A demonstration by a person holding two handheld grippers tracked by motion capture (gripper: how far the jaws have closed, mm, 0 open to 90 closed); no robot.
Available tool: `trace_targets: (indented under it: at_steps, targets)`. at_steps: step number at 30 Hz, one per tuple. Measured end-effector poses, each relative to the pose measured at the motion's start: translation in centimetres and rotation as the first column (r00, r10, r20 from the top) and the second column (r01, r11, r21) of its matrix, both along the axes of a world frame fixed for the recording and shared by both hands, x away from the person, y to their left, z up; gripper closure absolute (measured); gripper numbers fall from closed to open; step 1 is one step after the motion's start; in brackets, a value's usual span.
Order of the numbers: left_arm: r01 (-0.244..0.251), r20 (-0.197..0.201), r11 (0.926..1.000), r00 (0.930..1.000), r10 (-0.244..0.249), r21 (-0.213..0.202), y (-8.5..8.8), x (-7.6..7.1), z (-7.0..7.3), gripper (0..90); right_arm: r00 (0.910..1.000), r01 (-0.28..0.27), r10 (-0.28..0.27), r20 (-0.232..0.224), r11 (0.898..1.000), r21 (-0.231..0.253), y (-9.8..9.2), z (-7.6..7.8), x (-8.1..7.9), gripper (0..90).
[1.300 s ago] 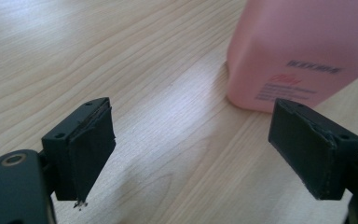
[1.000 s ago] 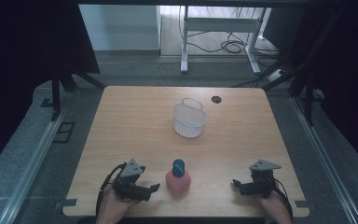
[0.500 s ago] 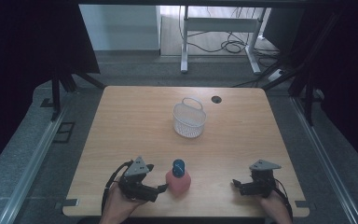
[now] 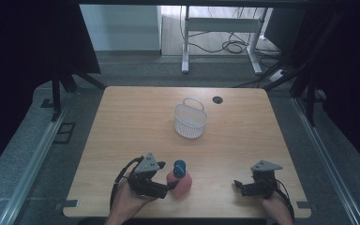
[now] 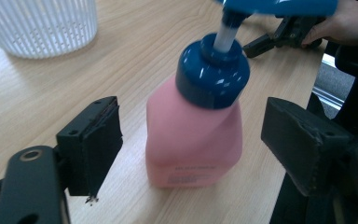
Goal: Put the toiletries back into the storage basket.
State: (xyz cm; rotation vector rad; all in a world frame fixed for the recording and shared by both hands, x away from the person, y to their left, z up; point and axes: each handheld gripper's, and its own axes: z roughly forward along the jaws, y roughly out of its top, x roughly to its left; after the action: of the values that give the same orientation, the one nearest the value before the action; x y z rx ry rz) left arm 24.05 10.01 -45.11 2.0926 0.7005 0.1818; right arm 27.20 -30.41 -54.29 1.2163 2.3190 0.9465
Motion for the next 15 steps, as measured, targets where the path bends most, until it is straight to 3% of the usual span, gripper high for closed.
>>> trace_targets:
  at_steps: [15]
  targets:
    - [0.028, 0.033, 0.9996, 0.9991, -0.028, 0.006, -2.0, 1.0, 0.3, 35.9, 1.0000, 0.000, 0.000, 0.000, 1.000, 0.000, 0.0, 0.0, 0.0, 0.0]
